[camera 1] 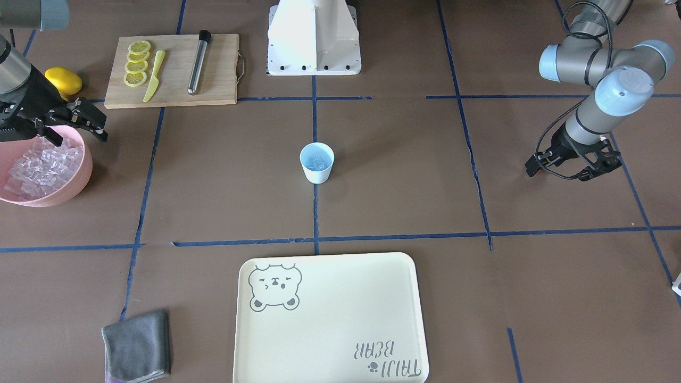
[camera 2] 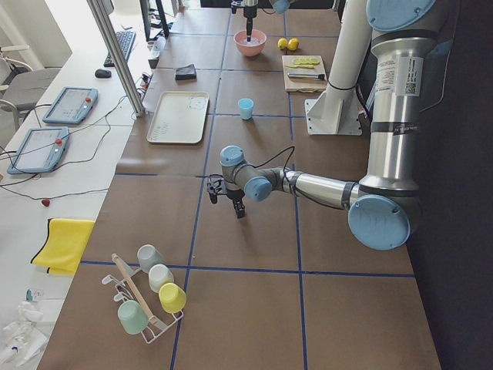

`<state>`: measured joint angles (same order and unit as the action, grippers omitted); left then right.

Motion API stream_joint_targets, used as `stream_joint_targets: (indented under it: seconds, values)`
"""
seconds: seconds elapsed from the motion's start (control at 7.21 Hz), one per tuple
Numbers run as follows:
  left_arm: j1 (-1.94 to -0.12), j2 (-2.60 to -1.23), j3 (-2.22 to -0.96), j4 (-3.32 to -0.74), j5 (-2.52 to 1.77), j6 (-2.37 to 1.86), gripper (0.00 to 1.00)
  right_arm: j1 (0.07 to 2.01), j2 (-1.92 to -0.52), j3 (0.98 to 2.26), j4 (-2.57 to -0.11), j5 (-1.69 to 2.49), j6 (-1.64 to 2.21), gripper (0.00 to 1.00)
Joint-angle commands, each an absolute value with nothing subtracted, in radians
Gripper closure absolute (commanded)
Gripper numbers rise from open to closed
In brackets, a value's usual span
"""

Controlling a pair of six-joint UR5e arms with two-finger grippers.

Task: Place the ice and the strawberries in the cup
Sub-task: 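Grasp the red strawberry with the left gripper while the right arm withdraws toward the bowl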

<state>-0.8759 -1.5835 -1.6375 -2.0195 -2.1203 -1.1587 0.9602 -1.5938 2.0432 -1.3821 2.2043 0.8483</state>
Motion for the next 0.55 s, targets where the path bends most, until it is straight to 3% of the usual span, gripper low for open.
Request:
stream_joint_targets:
  seconds: [0.0, 0.42]
  values:
    - [-0.876, -1.585, -1.646, -2.022, -2.123, -1.158, 0.96, 0.959, -1.594, 2.043, -1.382, 2.204, 0.848, 0.01]
    - [-0.876, -1.630, -1.678, -2.020, -2.282, -1.268, 1.00, 0.959, -1.592, 2.042, -1.382, 2.204, 0.848, 0.01]
